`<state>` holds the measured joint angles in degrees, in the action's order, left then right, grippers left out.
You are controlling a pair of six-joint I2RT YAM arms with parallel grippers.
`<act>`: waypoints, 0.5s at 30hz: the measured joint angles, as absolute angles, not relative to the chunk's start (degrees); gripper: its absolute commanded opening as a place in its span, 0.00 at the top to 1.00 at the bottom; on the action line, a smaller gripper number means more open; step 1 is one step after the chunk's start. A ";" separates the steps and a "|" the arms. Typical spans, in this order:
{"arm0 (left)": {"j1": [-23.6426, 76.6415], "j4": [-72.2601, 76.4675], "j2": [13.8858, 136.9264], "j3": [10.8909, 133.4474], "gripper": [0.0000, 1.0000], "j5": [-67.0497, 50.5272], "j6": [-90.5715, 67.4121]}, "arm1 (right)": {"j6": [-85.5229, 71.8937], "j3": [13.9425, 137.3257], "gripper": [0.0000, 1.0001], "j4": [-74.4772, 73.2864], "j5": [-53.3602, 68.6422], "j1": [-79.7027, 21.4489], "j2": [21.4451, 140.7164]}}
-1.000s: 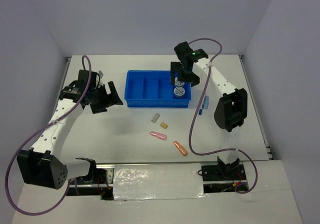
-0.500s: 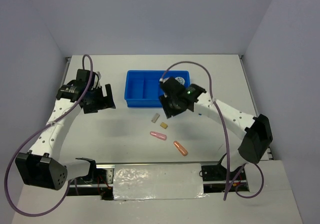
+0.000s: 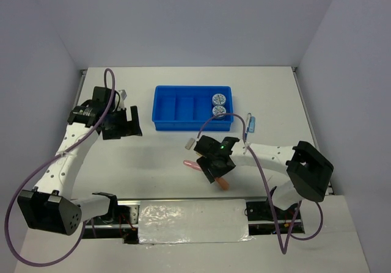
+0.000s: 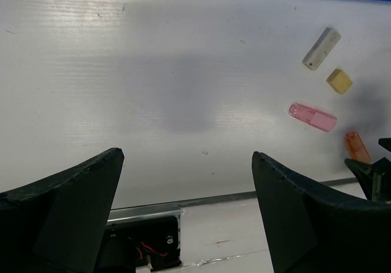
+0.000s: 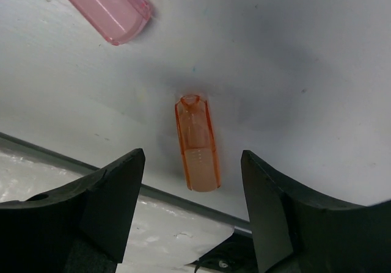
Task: Sort the stationery into containers
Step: Pick up the stationery from the center of the board.
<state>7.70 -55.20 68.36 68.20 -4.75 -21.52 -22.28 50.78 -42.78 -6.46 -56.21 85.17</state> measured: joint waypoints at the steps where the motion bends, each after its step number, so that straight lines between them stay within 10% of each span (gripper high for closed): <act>1: 7.70 -55.29 68.36 67.70 0.01 -5.08 -21.28 | -22.50 50.19 0.35 -42.17 -6.55 -56.25 85.41; 7: 7.70 -55.29 68.36 66.96 0.01 -6.31 -20.80 | -24.23 47.03 0.53 -37.56 -6.02 -56.29 88.09; 10: 7.70 -55.29 68.36 66.96 0.01 -6.28 -20.10 | -24.93 46.98 0.79 -36.45 -6.09 -56.62 88.09; 15: 7.70 -55.31 68.36 66.96 0.01 -6.31 -19.44 | -26.17 48.75 0.80 -38.22 -8.27 -56.86 87.48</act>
<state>7.70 -55.31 68.36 66.96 -6.31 -19.44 -26.17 48.75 -38.22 -8.27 -56.86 87.48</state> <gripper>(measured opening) 0.994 0.342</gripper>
